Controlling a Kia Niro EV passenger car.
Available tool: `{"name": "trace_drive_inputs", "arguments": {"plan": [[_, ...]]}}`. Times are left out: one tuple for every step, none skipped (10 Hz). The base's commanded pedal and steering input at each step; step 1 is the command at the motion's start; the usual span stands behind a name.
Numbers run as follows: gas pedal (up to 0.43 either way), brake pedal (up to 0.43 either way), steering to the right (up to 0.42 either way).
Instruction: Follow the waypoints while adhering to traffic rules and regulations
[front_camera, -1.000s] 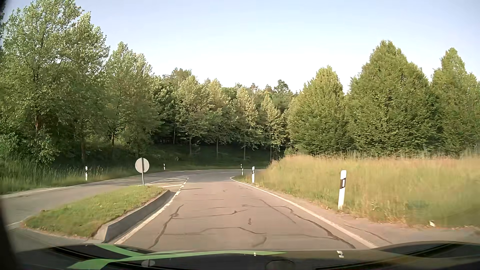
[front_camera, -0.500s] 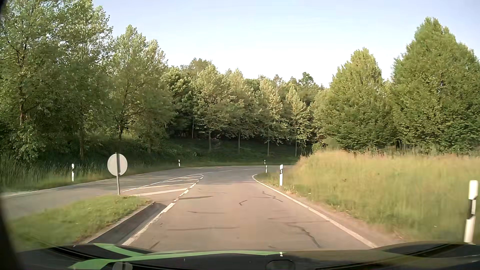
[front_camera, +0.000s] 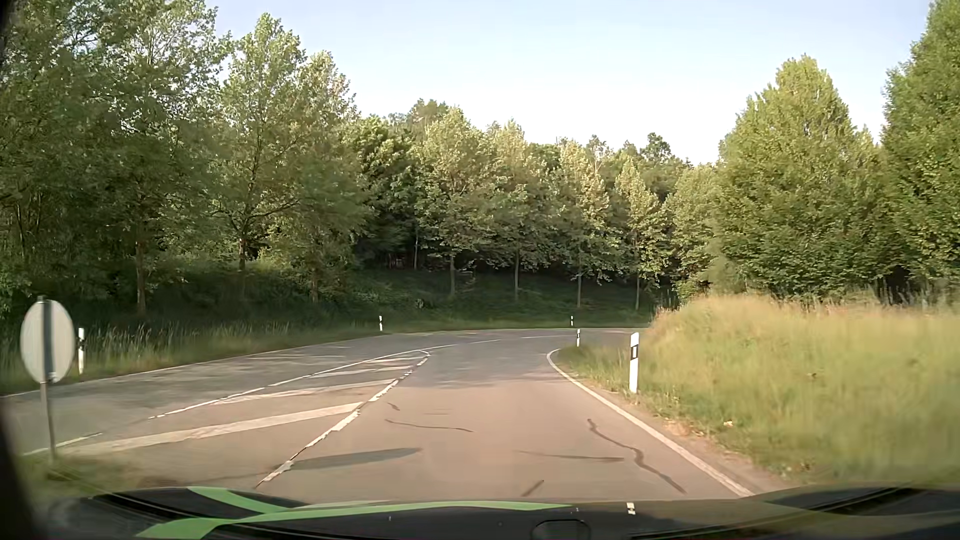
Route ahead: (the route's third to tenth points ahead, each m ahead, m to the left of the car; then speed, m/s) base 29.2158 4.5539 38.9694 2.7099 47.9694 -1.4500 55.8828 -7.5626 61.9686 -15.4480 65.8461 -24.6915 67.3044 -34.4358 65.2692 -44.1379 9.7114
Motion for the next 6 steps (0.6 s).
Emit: {"name": "trace_drive_inputs", "arguments": {"plan": [[0.15, 0.0, -0.036], [0.138, 0.0, -0.031], [0.087, 0.0, -0.026], [0.059, 0.0, -0.019], [0.0, 0.0, -0.01], [0.0, 0.0, -0.008]]}}
